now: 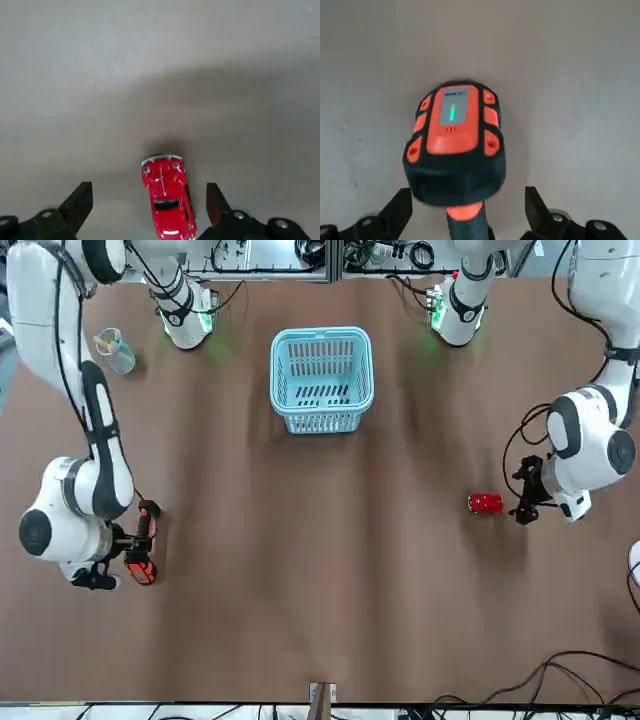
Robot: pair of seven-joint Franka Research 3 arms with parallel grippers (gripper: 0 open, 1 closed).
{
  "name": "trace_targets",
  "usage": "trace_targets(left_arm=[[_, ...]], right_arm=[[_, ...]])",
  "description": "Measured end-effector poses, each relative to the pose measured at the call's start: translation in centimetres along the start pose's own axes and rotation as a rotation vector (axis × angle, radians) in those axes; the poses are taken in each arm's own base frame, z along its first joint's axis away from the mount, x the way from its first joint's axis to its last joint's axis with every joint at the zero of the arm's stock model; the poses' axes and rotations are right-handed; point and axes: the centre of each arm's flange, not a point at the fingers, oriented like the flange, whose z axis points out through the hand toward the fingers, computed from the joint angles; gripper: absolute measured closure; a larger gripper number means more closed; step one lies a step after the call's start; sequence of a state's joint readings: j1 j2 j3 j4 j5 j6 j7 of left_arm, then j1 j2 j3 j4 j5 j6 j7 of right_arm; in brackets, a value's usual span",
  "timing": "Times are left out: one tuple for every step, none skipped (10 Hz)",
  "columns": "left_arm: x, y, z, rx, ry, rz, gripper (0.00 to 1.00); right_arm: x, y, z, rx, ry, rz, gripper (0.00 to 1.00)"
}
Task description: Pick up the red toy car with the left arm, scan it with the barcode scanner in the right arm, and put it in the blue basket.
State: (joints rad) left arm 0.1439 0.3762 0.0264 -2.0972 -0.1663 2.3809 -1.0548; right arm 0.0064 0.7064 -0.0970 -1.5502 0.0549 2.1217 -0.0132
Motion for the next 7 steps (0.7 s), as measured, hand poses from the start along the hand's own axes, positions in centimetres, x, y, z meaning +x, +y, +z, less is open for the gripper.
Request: trace_targets(left_arm=[[0.0,-0.5,0.7,-0.016,-0.01,-0.025,0.0],[-0.2,-0.9,1.3,-0.013,-0.019,-0.033,0.0],[-0.5,-1.1,1.9,-0.011,-0.021,-0.034,0.0],[-0.7,-1.3,2.4,-0.014,-0.019,-0.034,0.0],[-0.8,-1.4,2.9,-0.02,-0.015,-0.035,0.0],[-0.9,-1.4,3.4,-0.028,-0.015,-0.039,0.0],[-1.2,-1.1,3.9,-0.043,-0.013,-0.04,0.0]], right_arm=[[0.1,0.0,0.7,-0.001,-0.003,0.0,0.01],[0.1,0.0,1.0,-0.002,-0.005,0.0,0.03],[0.1,0.0,1.0,-0.002,-0.005,0.0,0.07],[0.1,0.0,1.0,-0.002,-0.005,0.0,0.12],[0.1,-0.1,1.0,-0.002,-0.006,-0.001,0.22],[0.1,-0.2,1.0,-0.002,-0.007,-0.003,0.26],[0.1,-0.5,1.0,-0.002,-0.007,-0.007,0.37]])
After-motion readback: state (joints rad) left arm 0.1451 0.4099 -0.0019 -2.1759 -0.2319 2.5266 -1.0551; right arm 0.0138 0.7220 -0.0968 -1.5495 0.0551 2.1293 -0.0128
